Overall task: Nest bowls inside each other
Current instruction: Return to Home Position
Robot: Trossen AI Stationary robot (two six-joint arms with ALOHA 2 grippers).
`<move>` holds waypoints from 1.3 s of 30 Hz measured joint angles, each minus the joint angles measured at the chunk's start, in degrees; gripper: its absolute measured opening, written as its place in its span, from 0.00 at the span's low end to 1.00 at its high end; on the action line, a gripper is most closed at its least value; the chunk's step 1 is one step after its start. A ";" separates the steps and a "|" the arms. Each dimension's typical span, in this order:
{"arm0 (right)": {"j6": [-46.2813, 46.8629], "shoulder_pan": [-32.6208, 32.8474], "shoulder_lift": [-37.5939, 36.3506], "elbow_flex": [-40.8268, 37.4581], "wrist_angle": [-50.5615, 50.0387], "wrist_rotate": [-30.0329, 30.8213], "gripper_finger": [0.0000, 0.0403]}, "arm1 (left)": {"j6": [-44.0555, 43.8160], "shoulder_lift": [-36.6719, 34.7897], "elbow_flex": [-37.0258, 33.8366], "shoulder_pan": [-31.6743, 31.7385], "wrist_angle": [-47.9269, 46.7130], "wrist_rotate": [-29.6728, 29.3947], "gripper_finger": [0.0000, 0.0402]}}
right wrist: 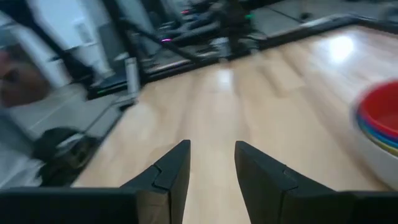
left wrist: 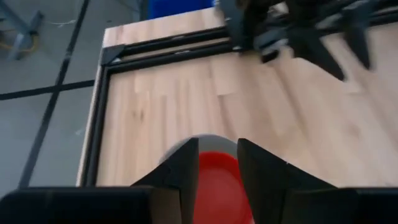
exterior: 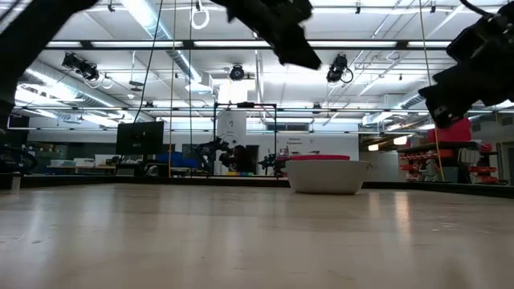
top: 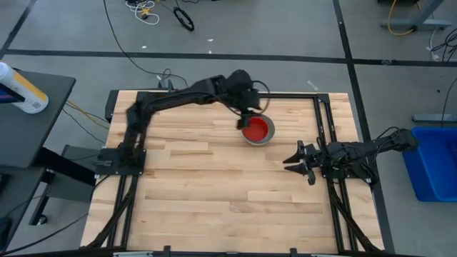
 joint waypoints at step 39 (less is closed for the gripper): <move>-1.68 0.02 -0.75 0.00 4.70 -9.31 0.33 | -17.84 -87.99 -114.82 -42.68 65.64 -28.87 0.17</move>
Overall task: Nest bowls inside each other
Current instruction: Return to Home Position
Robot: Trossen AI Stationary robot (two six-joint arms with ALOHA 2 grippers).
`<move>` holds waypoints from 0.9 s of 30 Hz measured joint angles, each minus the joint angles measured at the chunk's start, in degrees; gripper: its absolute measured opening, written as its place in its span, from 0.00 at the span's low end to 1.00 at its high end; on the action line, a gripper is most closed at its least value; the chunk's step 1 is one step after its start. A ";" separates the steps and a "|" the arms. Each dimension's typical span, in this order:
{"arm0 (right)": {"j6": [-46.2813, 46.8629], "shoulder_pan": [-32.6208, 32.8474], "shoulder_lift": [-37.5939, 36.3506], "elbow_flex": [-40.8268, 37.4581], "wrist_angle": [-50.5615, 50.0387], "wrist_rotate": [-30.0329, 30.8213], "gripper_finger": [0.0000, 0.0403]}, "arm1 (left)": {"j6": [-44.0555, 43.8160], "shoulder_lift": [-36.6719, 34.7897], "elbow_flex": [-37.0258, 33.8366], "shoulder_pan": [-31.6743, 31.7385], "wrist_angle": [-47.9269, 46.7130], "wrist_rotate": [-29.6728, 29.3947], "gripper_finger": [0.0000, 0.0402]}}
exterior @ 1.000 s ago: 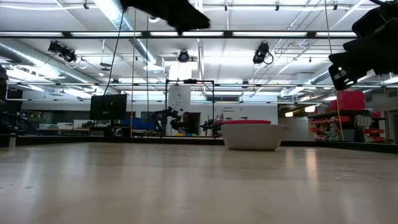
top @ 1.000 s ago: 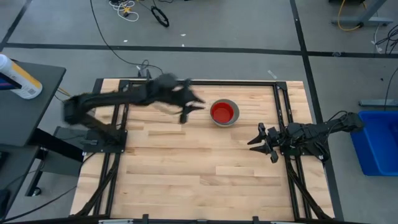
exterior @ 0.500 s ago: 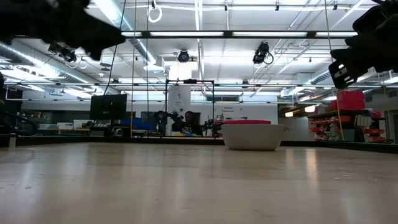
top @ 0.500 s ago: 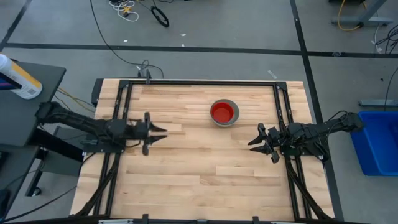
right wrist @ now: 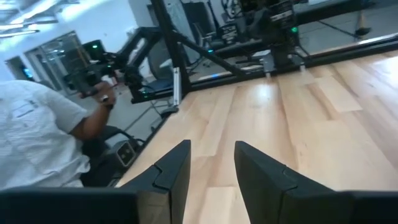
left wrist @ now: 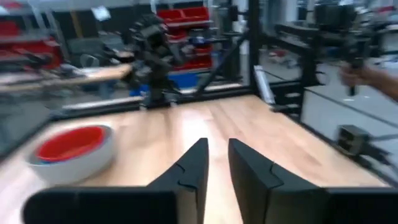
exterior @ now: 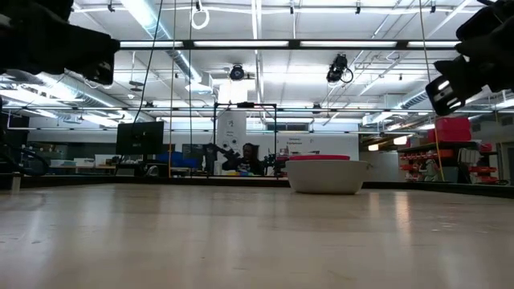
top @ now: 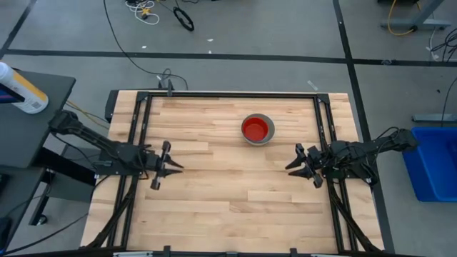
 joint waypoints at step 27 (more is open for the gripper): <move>-0.40 0.00 0.09 0.00 2.93 -1.04 0.33 | 7.32 -28.30 0.24 -0.17 -18.02 -33.01 0.08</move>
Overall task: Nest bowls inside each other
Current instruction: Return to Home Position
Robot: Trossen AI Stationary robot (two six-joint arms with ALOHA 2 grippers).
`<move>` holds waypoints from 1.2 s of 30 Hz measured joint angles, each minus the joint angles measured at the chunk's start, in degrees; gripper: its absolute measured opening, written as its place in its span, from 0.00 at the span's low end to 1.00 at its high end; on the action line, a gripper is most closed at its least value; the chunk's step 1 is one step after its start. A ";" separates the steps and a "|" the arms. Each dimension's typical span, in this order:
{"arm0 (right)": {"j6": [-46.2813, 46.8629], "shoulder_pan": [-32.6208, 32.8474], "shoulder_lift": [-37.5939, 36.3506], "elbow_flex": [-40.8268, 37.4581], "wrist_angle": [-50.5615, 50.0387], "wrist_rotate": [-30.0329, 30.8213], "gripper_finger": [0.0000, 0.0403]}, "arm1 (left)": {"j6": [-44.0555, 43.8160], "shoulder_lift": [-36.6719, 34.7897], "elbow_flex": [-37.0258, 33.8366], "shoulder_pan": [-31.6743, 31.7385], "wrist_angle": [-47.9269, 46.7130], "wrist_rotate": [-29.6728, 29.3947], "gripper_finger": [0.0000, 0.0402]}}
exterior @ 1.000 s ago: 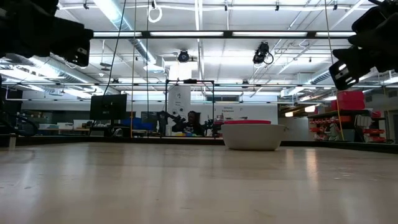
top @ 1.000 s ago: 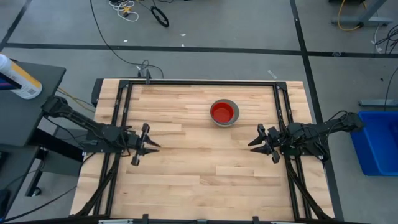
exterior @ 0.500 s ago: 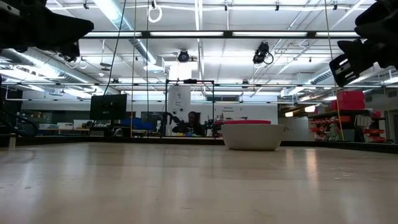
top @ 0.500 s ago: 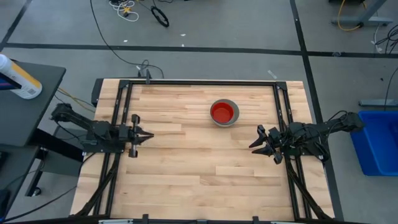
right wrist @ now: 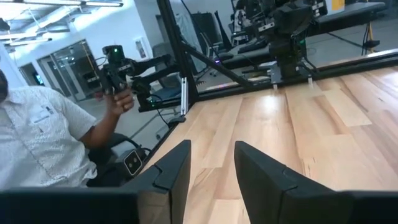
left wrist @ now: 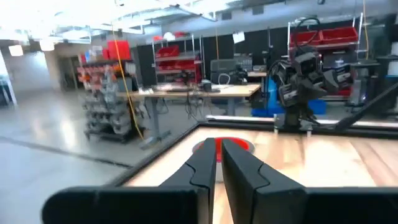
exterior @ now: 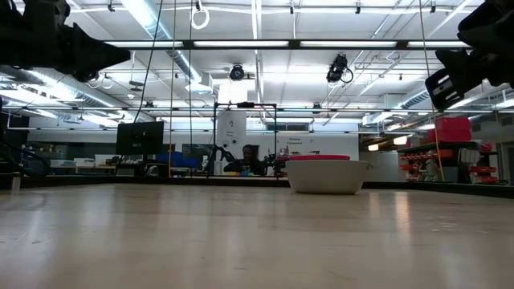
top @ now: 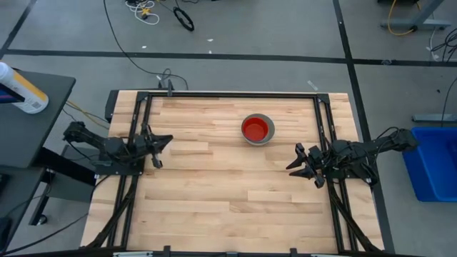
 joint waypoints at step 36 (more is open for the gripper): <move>-11.28 -24.50 -1.61 0.00 0.17 -23.55 0.33 | -13.24 0.43 0.06 6.94 -11.47 45.17 0.08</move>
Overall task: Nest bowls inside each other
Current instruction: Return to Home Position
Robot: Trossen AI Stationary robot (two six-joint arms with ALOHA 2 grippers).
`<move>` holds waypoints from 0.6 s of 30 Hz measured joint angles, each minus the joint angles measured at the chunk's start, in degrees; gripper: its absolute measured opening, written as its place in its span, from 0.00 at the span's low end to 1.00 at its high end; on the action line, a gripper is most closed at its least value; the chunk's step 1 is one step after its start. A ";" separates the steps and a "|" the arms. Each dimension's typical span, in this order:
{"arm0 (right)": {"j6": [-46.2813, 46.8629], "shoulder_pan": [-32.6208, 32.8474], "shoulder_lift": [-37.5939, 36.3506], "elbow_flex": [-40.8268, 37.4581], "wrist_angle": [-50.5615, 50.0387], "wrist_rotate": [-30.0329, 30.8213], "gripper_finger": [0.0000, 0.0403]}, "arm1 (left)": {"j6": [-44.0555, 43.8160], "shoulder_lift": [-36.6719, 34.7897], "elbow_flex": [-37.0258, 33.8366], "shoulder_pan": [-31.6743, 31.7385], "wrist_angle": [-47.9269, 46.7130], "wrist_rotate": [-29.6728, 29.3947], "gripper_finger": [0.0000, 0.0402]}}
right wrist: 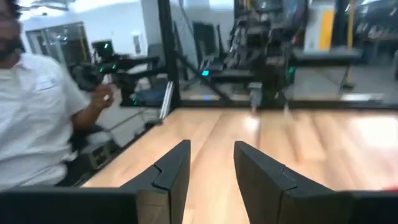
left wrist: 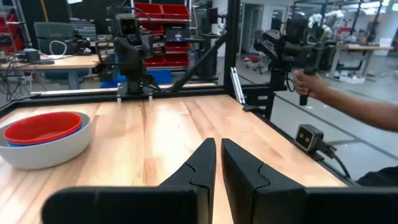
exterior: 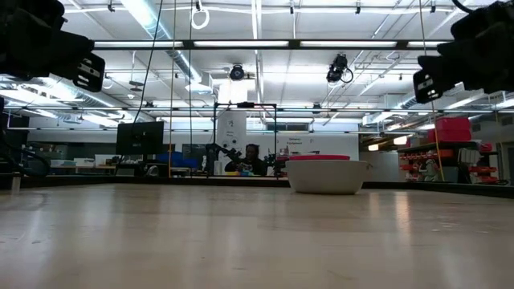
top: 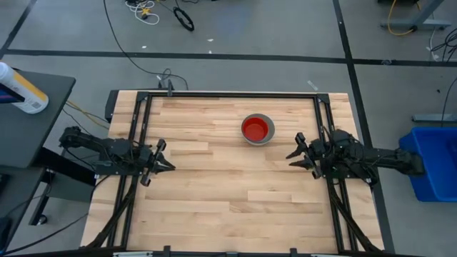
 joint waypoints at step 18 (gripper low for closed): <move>0.07 0.07 -0.93 0.11 -8.42 15.05 0.33 | 4.93 0.05 -0.17 0.00 1.37 -0.09 0.08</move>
